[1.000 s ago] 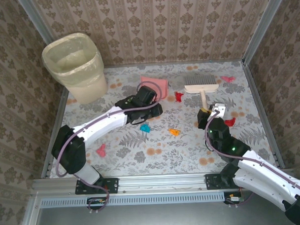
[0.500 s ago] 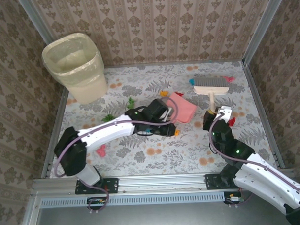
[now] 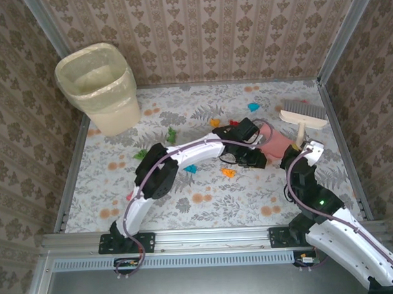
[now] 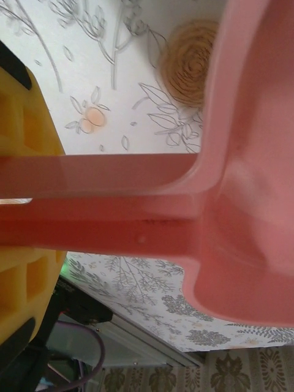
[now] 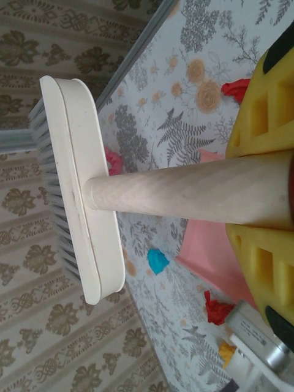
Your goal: Sweep away the paper scraps from the table
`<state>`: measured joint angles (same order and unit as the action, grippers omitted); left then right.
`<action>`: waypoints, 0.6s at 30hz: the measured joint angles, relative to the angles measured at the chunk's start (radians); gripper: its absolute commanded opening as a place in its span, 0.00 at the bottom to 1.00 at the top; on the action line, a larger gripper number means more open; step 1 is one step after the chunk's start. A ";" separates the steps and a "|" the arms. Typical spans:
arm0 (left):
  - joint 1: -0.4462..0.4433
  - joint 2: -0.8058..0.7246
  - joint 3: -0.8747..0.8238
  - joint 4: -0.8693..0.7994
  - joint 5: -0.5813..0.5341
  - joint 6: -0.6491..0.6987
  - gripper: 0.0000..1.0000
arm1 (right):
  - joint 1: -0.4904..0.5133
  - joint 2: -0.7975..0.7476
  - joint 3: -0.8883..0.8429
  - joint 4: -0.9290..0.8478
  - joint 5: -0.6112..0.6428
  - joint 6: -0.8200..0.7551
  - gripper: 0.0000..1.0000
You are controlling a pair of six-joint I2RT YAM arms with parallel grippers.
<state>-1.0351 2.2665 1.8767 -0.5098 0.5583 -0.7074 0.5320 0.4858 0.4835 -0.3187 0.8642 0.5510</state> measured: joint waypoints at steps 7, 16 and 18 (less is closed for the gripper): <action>0.015 0.095 0.078 -0.037 0.045 -0.027 0.34 | -0.038 0.019 0.000 -0.009 -0.011 0.023 0.00; 0.034 0.102 0.078 -0.065 0.042 -0.013 0.52 | -0.057 0.044 0.000 -0.023 -0.033 0.033 0.00; 0.034 0.102 0.079 -0.085 0.027 0.007 0.60 | -0.058 0.045 0.000 -0.023 -0.035 0.034 0.00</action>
<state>-1.0016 2.3684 1.9556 -0.5949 0.5854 -0.7002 0.4736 0.5308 0.4835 -0.3416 0.8295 0.5850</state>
